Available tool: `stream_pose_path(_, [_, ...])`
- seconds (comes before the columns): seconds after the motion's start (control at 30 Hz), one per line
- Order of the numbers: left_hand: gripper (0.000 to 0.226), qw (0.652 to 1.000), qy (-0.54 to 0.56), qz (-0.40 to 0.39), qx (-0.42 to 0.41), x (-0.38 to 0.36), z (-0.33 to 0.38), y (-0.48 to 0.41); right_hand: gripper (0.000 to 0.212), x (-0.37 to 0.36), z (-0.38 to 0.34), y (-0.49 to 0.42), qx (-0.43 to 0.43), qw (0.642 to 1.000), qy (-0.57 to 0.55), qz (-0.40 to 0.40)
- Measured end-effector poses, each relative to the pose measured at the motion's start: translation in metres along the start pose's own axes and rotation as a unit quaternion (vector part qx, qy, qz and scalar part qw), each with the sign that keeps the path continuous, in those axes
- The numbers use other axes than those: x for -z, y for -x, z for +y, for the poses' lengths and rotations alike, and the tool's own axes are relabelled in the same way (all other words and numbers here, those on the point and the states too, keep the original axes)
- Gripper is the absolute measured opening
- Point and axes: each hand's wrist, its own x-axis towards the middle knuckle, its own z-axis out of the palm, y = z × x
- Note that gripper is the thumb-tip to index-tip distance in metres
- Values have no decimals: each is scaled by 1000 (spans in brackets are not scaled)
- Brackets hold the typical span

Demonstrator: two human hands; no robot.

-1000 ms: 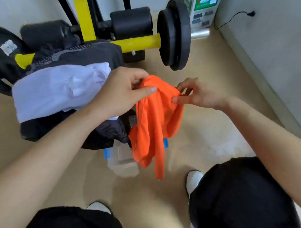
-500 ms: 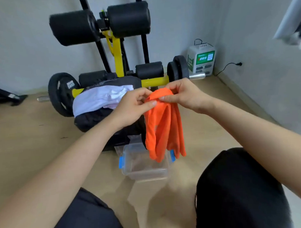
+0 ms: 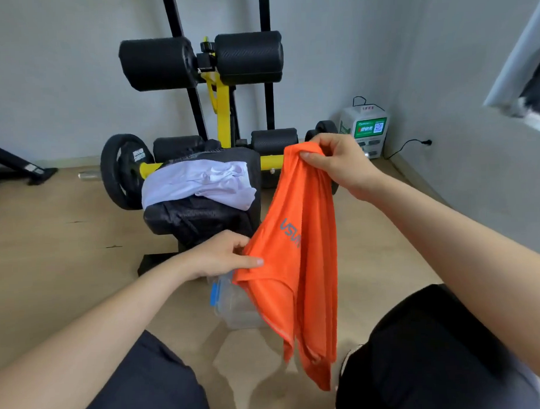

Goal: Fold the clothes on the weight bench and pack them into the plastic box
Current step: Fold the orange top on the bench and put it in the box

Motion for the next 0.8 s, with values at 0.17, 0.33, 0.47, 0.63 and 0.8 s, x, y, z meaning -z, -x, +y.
stream_pose_path(0.17, [27, 1000, 3, 1, 27, 40, 0, 19, 21, 8, 34, 1, -48, 999, 9, 15])
stream_pose_path(0.33, [20, 989, 62, 137, 2, 67, 7, 24, 26, 5, 57, -9, -82, 997, 4, 2])
stream_pose_path(0.47, [14, 959, 167, 226, -27, 75, 22, 6, 18, -3, 60, -23, -91, 988, 28, -123])
stream_pose_path(0.63, [12, 959, 173, 220, -38, 87, 46, -30, 46, -29, 45, -38, -92, 968, 26, -233])
stream_pose_path(0.8, [17, 962, 151, 221, -62, 84, 56, -59, 36, -66, 38, -54, -88, 947, -160, -263])
